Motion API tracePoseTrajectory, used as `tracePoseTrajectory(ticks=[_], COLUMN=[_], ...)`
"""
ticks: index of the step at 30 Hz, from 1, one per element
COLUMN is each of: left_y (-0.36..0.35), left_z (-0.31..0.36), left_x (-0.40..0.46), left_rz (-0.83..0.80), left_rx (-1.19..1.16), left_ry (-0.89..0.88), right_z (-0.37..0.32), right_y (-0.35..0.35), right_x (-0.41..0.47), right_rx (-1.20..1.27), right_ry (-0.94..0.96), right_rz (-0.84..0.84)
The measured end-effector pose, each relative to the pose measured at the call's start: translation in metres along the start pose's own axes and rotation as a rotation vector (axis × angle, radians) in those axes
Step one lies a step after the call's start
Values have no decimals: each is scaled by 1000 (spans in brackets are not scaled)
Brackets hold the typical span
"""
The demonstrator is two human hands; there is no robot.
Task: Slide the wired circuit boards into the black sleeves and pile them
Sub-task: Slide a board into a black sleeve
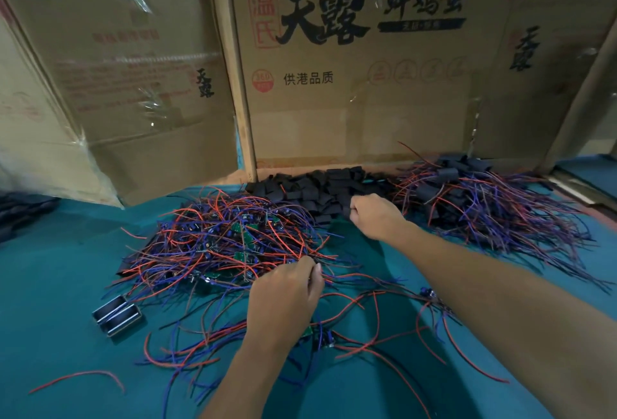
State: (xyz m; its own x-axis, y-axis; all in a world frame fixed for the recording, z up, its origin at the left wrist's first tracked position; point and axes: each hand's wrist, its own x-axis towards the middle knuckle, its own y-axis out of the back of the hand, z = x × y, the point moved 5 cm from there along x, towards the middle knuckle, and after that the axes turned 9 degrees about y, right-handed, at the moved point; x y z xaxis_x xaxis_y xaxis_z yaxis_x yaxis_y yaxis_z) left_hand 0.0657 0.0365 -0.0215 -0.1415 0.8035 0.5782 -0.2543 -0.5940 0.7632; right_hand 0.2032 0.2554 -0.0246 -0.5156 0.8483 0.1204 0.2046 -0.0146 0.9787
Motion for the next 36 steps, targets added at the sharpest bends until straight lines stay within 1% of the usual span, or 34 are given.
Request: tracePoseTrajectory(ticks=[2, 5, 7, 10, 12, 15, 18, 20, 22, 24, 26, 27, 29, 31, 32, 34, 35, 36], left_y=[4, 9, 13, 14, 13, 11, 14, 19, 21, 22, 23, 23, 24, 25, 29, 39, 44, 46], left_z=[3, 12, 23, 36, 43, 44, 43, 46, 50, 52, 54, 55, 57, 54, 49, 34, 24, 11], left_x=[0, -2, -5, -11, -14, -18, -20, -20, -20, -21, -23, -24, -24, -24, -22, -10, 3, 21], left_rz=[15, 38, 37, 29, 41, 36, 23, 52, 20, -33, -63, -71, -76, -62, -37, 69, 126, 149], left_rx=[-35, -84, -103, -131, -143, -223, -336, -346, -376, -418, -445, -447, -429, -420, -449, -536, -543, -518], left_ry=[12, 11, -26, -44, -67, -118, -141, -170, -186, -207, -232, -241, -262, -244, -194, -48, 22, 86], right_z=[-11, -47, -70, -82, -80, -78, -76, -74, -70, -69, -72, -73, -72, -69, -68, -61, -59, -57], right_y=[22, 42, 42, 36, 30, 22, 20, 18, 14, 7, -1, -4, -7, -9, -11, -15, -16, -17], right_x=[-25, -84, -133, -183, -196, -203, -205, -203, -199, -196, -195, -196, -195, -193, -191, -188, -186, -185], right_rx=[78, 148, 218, 328, 463, 653, 700, 757, 954, 1294, 1613, 1694, 1760, 1809, 1827, 1818, 1792, 1759], right_ry=[-11, 116, 175, 119, 62, 56, 110, 147, 152, 114, 59, 54, 67, 42, 5, -56, -74, -80], right_rz=[114, 289, 344, 436, 493, 500, 500, 461, 377, 259, 95, 25, -33, 5, 58, 201, 271, 328])
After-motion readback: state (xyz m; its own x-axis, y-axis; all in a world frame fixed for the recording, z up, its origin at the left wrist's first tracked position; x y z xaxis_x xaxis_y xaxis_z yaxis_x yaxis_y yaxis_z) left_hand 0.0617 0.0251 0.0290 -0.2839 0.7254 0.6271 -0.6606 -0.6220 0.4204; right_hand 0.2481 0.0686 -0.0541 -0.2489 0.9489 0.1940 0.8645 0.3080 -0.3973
